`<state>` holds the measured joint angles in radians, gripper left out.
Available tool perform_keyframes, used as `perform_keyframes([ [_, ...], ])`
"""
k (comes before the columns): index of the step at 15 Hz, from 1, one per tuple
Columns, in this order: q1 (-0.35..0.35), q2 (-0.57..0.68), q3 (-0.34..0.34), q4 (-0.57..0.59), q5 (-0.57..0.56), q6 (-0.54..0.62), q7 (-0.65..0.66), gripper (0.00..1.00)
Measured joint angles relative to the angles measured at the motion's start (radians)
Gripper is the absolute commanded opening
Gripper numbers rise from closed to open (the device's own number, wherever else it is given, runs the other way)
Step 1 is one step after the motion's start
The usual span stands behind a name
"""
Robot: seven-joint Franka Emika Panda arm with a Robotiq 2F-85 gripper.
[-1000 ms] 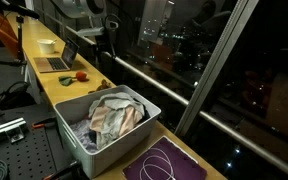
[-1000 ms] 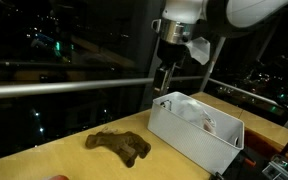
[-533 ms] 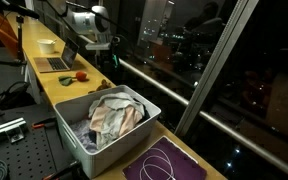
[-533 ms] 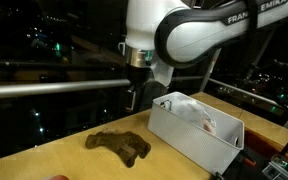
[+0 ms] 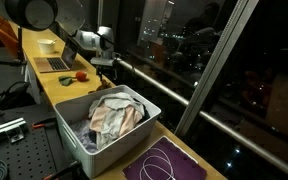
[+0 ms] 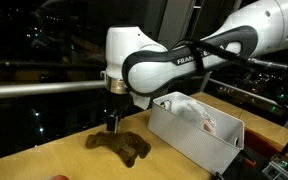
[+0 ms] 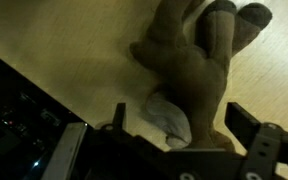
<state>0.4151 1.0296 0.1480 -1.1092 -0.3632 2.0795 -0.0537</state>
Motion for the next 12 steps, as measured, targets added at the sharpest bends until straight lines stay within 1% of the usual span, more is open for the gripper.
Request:
perform_keyframes([
  [3,0.003,0.084,0.007,0.079,0.054,-0.041,-0.031,1.0],
  [4,0.005,0.108,0.007,0.097,0.069,-0.048,-0.039,0.85],
  [5,0.005,0.128,0.007,0.112,0.082,-0.052,-0.046,0.74],
  [7,0.006,0.164,0.007,0.14,0.101,-0.057,-0.057,0.58],
  [8,0.006,0.178,0.007,0.152,0.108,-0.058,-0.06,0.49],
  [9,0.007,0.187,0.008,0.164,0.117,-0.06,-0.063,0.43],
  [12,0.012,0.189,0.012,0.187,0.122,-0.08,-0.064,0.21],
])
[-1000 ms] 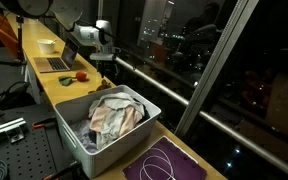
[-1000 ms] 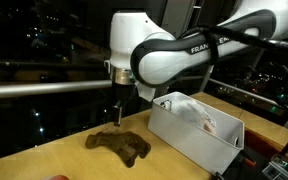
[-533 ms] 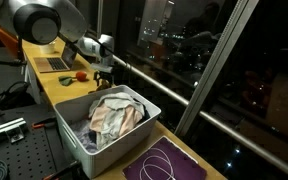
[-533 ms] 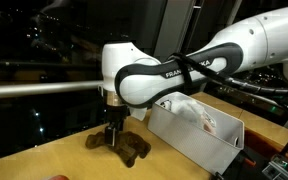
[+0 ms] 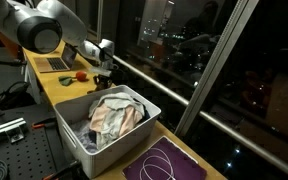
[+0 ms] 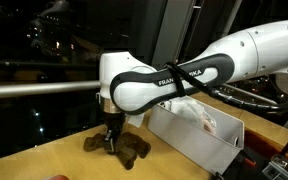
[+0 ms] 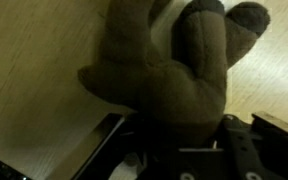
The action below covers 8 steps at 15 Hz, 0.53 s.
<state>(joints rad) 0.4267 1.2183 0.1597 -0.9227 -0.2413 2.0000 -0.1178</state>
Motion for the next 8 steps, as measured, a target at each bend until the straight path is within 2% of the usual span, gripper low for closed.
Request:
perform_keyframes([
  [3,0.002,-0.01,0.001,0.0,0.0,0.0,0.002,0.02],
  [4,0.002,-0.017,0.001,-0.002,-0.001,0.0,0.004,0.0],
  [5,0.002,-0.027,0.001,-0.006,-0.002,0.0,0.009,0.04],
  [8,-0.006,-0.099,-0.014,-0.054,-0.007,0.001,0.036,0.03],
])
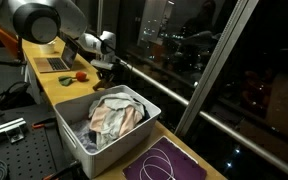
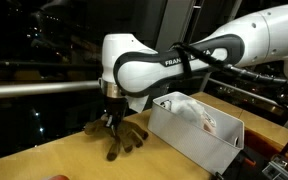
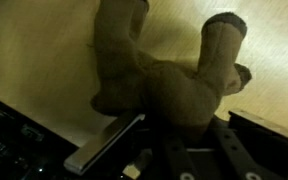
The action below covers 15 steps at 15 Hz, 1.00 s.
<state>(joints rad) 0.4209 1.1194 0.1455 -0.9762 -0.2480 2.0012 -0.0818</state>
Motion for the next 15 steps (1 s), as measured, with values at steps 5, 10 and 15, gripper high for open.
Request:
perform_keyframes([
  [5,-0.043,-0.222,-0.059,-0.183,-0.004,0.015,0.074,0.04],
  [10,-0.086,-0.467,-0.117,-0.412,-0.007,0.044,0.167,0.04],
  [15,-0.148,-0.688,-0.131,-0.664,-0.037,0.05,0.222,0.04],
])
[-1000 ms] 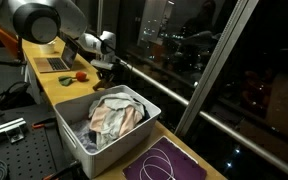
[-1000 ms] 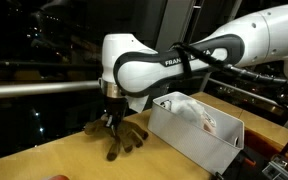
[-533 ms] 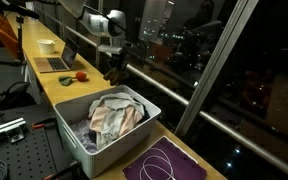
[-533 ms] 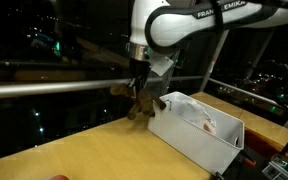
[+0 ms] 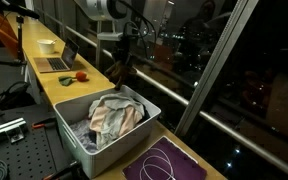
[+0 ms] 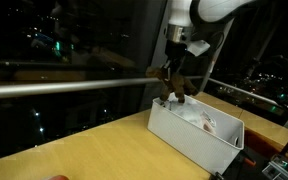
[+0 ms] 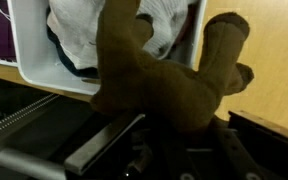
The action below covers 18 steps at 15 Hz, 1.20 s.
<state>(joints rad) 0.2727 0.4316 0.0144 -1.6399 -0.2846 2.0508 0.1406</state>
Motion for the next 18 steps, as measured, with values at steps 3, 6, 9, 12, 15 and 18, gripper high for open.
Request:
perform_keyframes([
  [3,-0.055,-0.103,-0.001,-0.168,-0.001,0.053,0.004,0.04],
  [6,-0.108,-0.175,-0.001,-0.353,0.0,0.143,0.005,0.04],
  [9,-0.146,-0.223,-0.002,-0.524,-0.001,0.234,0.019,0.3],
  [12,-0.167,-0.248,-0.003,-0.625,-0.001,0.287,0.037,0.54],
  [15,-0.166,-0.272,-0.003,-0.671,-0.001,0.3,0.059,0.77],
  [18,-0.151,-0.328,0.015,-0.691,-0.022,0.294,0.096,0.98],
])
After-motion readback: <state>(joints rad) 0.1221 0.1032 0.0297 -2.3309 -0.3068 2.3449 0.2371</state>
